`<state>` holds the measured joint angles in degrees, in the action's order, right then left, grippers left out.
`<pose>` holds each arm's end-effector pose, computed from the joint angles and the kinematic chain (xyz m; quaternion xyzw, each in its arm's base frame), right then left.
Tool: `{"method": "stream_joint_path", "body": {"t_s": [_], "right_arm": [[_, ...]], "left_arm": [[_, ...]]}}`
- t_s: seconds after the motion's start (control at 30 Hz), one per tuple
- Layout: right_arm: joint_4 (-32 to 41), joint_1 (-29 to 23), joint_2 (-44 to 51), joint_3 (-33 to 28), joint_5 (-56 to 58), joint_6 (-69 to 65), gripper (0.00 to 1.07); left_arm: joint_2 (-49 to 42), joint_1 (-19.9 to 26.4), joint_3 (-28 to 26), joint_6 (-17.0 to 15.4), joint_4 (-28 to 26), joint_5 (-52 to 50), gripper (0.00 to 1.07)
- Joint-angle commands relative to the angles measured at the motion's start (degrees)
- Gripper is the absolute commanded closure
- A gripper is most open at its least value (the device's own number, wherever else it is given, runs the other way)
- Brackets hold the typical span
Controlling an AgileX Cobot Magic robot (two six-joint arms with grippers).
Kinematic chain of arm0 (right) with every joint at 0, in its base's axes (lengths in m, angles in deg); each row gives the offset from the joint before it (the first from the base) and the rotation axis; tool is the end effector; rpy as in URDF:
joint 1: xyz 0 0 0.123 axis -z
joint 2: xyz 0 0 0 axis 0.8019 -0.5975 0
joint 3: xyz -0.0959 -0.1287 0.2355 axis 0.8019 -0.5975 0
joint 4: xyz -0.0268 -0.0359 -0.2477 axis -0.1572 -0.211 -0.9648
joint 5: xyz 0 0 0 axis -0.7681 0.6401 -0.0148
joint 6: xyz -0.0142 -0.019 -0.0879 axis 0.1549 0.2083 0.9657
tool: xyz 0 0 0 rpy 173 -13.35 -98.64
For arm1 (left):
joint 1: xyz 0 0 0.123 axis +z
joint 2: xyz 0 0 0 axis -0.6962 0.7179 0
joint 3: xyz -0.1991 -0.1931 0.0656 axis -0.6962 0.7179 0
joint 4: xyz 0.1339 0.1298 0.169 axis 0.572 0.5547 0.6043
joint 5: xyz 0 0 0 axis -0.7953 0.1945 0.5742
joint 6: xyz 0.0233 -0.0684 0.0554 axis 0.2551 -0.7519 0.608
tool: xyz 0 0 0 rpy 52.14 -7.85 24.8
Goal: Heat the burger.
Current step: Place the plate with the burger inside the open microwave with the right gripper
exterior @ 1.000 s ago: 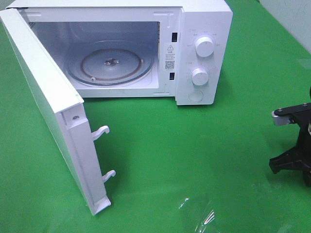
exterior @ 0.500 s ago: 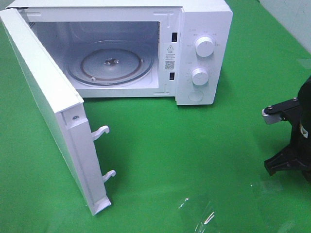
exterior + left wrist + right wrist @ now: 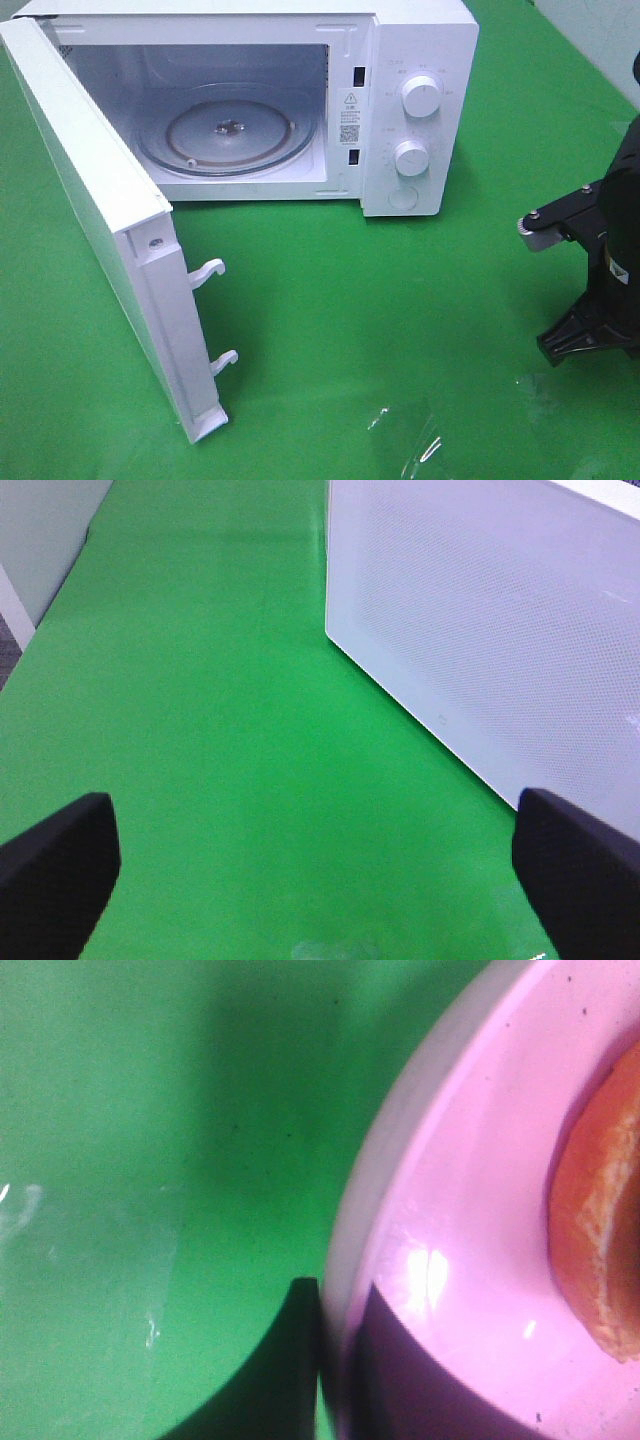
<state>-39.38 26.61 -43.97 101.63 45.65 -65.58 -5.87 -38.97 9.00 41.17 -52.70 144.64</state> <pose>0.2294 0.0726 0.1511 -0.1531 0.9642 -0.1976 0.0890 -0.0049 -0.0096 0.2787 0.0187 0.8470 0.0006 0.5313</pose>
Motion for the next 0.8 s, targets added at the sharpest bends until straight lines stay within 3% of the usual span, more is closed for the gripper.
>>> {"method": "stream_joint_path", "body": {"t_s": [0.03, 0.73, 0.8], "right_arm": [[-2.81, -3.04, 2.58, -0.29, 4.87, -0.17, 1.07], [-2.81, -18.79, 13.64, -7.22, 9.17, 0.52, 1.07], [-2.81, -22.52, 15.18, -8.25, 9.68, 1.09, 1.07]], "left_arm": [[-1.32, 0.23, 0.23, 0.11, -0.29, -0.57, 0.07], [-1.32, 0.23, 0.23, 0.11, -0.29, -0.57, 0.07], [-1.32, 0.23, 0.23, 0.11, -0.29, -0.57, 0.07]]}}
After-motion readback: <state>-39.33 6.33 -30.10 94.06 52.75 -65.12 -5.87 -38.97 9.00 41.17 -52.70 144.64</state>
